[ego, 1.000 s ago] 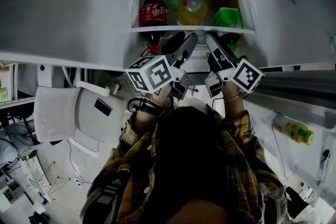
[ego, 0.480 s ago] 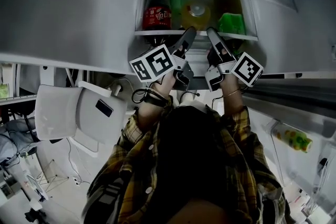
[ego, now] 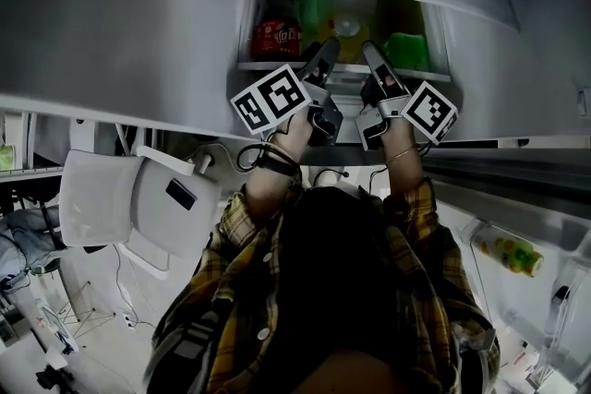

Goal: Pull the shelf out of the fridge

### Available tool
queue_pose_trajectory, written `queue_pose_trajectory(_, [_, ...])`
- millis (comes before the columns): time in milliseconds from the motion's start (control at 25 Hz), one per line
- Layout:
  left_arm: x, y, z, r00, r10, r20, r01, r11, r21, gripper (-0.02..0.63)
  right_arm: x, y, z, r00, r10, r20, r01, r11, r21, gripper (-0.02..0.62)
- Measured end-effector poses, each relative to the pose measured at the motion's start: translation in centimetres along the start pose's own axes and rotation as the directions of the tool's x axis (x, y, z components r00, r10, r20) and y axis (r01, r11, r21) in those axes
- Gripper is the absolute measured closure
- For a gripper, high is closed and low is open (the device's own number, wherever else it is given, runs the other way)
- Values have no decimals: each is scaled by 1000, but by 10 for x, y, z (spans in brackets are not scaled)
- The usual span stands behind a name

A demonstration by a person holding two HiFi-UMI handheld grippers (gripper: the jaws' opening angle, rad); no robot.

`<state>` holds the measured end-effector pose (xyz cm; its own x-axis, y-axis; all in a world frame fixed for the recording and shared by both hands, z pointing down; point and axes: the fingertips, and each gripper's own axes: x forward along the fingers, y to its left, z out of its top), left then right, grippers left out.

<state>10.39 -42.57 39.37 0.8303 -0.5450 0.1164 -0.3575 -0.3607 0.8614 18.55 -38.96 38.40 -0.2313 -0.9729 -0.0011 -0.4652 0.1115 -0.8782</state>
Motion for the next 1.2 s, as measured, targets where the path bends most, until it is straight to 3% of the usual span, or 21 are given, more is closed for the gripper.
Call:
queue_pose_trajectory(200, [6,5,6,1000,20,16,-19,999,-32,407,6,-5,5,999,-32,14,32,999,7,434])
queue_pose_trajectory(360, [6,8,8,999,32,31,-30,998,-60,443,9,-8,5,998,-54,32,53,998,12,437])
queue_pose_trajectory(520, [5,5,11,998,-1,56,7,994,-114,491,9,-7,7,998,-45,51,42,997,57,516])
queue_pose_trajectory(760, [4,0,13,995,-39,90,51,988,-144,551,9,-7,7,996,-26,91,13,989,145,535])
queue_pose_trajectory(1000, [3,0,14,993,-32,110,50,985,-168,558,8,-8,7,992,-18,129,-13,972,236,551])
queue_pose_trajectory(1200, [3,0,14,993,-30,114,50,983,-178,561,7,-8,7,991,-21,135,-13,970,242,552])
